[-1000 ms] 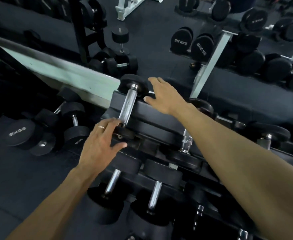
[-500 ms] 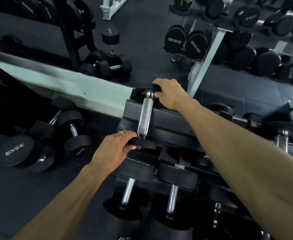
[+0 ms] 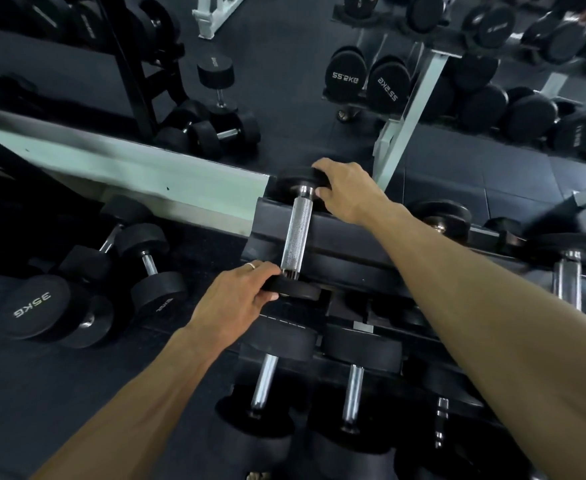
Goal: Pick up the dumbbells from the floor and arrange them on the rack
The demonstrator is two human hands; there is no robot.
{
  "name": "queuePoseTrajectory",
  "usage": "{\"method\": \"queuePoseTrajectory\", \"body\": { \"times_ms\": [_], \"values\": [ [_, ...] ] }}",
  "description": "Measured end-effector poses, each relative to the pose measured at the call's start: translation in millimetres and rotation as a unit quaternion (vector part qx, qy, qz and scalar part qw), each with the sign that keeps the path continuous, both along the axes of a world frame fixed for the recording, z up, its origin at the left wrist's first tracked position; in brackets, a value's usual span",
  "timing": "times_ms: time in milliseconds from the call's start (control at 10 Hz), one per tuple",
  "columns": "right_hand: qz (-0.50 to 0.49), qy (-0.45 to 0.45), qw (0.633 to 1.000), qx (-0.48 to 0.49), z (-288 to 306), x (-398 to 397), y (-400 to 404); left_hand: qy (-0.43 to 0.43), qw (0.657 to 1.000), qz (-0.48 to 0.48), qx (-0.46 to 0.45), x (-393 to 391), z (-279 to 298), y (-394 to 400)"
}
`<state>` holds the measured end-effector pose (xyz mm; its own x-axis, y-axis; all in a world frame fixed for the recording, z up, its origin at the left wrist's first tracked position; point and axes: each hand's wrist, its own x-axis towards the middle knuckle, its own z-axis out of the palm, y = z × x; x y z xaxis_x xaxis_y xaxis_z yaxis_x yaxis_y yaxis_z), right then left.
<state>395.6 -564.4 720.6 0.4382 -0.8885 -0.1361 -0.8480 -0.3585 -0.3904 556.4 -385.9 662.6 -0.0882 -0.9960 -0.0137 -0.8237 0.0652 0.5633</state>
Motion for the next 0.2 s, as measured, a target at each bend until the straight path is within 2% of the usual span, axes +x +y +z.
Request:
{"method": "queuePoseTrajectory", "body": {
  "times_ms": [100, 200],
  "values": [
    [-0.008, -0.035, 0.999, -0.024, 9, -13, 14, -0.018, 1.000, -0.002, 0.016, 2, 5, 1],
    [-0.087, -0.172, 0.980, -0.058, 36, -44, 33, -0.063, 0.997, -0.003, 0.032, 1, 18, 6]
  ]
}}
